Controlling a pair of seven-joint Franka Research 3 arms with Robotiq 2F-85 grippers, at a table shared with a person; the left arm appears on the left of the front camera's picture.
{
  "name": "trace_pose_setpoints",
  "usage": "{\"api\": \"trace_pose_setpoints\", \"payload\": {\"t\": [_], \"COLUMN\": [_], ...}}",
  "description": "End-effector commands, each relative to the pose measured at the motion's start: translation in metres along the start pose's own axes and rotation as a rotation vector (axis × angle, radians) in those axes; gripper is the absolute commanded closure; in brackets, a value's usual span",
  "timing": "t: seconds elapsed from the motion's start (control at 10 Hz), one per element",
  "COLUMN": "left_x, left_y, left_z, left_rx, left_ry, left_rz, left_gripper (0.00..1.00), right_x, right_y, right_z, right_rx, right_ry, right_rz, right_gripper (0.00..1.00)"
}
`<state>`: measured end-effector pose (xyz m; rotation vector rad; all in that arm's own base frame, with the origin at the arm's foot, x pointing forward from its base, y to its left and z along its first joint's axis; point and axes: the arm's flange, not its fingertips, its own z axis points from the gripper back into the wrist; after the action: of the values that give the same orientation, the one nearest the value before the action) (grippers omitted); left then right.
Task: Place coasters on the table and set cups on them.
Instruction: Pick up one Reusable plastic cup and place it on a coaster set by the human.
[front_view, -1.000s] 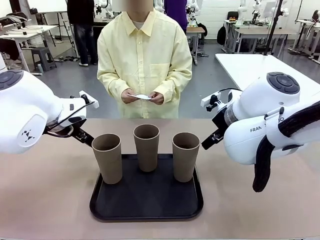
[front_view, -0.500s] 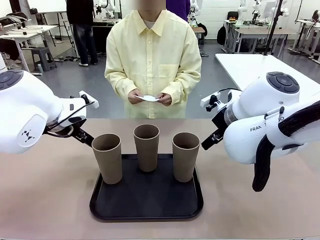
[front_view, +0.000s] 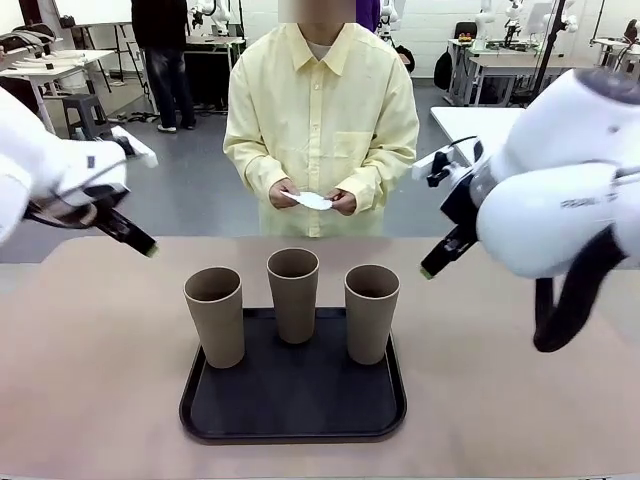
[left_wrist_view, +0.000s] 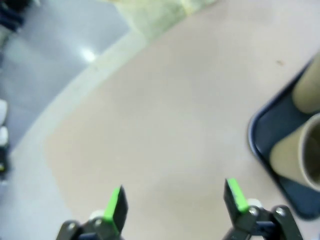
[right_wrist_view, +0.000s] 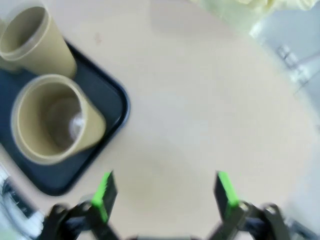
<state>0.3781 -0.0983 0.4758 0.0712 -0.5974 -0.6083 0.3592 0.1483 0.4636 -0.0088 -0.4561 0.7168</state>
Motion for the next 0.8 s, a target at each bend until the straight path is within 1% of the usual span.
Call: {"api": "trace_pose_setpoints", "payload": {"t": [0.0, 0.1, 0.2, 0.3, 0.4, 0.5, 0.6, 0.7], "left_x": [-0.063, -0.077, -0.095, -0.114, -0.121, -0.039, -0.039, -0.044], "left_y": [-0.022, -0.031, -0.043, -0.057, -0.062, -0.024, -0.024, -0.028], "left_z": [0.045, 0.06, 0.073, 0.075, 0.068, 0.082, 0.082, 0.097], "left_rx": [-0.145, -0.196, -0.241, -0.234, -0.097, -0.232, -0.232, -0.207], "left_ry": [0.115, 0.135, 0.147, 0.171, 0.21, 0.165, 0.165, 0.185], "left_rz": [-0.032, -0.044, -0.06, -0.024, 0.014, -0.053, -0.053, -0.04], "left_gripper": [0.0, 0.0, 0.0, 0.0, 0.0, 0.0, 0.0, 0.0], "right_x": [-0.033, -0.051, -0.058, -0.072, -0.076, -0.046, -0.046, -0.048], "right_y": [0.019, 0.034, 0.046, 0.061, 0.064, 0.036, 0.036, 0.05], "right_z": [0.037, 0.053, 0.058, 0.059, 0.053, 0.065, 0.065, 0.073], "right_rx": [0.001, 0.024, 0.04, 0.043, -0.057, 0.027, 0.027, 0.004], "right_ry": [0.176, 0.226, 0.237, 0.26, 0.262, 0.26, 0.26, 0.272], "right_rz": [-0.027, -0.045, -0.047, -0.039, 0.028, -0.032, -0.032, -0.003], "right_gripper": [0.0, 0.0, 0.0, 0.0, 0.0, 0.0, 0.0, 0.0]}}
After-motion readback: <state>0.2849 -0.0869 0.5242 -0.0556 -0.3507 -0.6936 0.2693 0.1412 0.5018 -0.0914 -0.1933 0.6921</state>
